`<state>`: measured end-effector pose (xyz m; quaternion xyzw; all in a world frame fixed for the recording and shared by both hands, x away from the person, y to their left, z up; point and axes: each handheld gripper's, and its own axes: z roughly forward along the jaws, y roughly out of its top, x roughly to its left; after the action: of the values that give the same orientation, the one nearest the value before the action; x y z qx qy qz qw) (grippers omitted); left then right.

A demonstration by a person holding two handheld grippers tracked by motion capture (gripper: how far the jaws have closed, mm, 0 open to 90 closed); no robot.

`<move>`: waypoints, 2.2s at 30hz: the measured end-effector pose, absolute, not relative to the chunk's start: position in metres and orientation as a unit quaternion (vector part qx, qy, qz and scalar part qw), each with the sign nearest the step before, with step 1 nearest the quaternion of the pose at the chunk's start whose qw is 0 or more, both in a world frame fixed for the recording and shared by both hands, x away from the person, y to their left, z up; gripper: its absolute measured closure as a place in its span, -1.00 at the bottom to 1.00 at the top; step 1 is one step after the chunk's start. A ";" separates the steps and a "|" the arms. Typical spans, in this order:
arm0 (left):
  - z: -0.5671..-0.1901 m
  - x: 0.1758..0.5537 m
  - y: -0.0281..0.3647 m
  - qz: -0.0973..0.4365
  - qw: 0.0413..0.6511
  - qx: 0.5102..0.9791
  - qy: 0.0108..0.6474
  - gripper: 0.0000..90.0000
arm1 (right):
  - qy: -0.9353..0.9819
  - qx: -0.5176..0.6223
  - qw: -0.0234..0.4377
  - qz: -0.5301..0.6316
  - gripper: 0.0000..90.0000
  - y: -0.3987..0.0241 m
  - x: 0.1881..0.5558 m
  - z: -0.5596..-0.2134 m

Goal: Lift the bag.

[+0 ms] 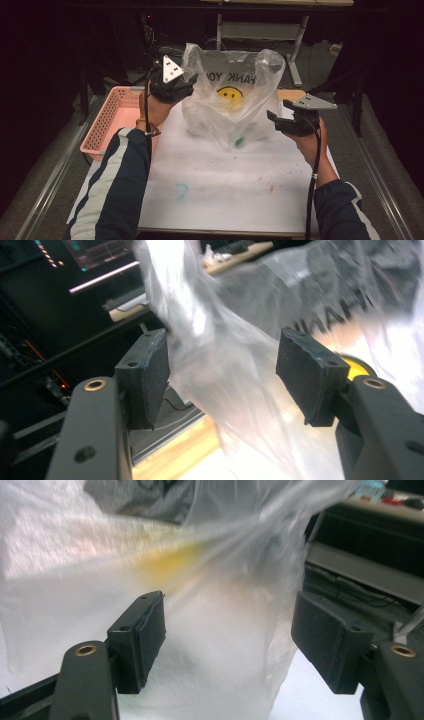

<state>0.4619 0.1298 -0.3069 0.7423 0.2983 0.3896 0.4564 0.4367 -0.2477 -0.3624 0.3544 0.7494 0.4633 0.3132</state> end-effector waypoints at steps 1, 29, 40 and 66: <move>-0.311 0.460 0.129 0.386 0.456 0.745 0.297 -0.21 | 0.751 0.359 0.309 0.460 -0.33 -0.247 0.438 -0.364; -0.368 0.397 0.135 0.373 0.478 0.753 0.257 -0.50 | 0.731 0.353 0.339 0.475 -0.47 -0.225 0.416 -0.376; -0.369 0.384 0.144 0.363 0.479 0.759 0.250 -0.65 | 0.731 0.329 0.341 0.491 -0.58 -0.219 0.398 -0.368; -0.372 0.339 0.170 0.391 0.476 0.755 0.225 -0.65 | 0.741 0.299 0.344 0.494 -0.64 -0.223 0.357 -0.364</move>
<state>0.3390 0.1705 -0.3724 0.7548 0.2251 0.3907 0.4764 0.3574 -0.2231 -0.3642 0.2989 0.7406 0.4939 0.3440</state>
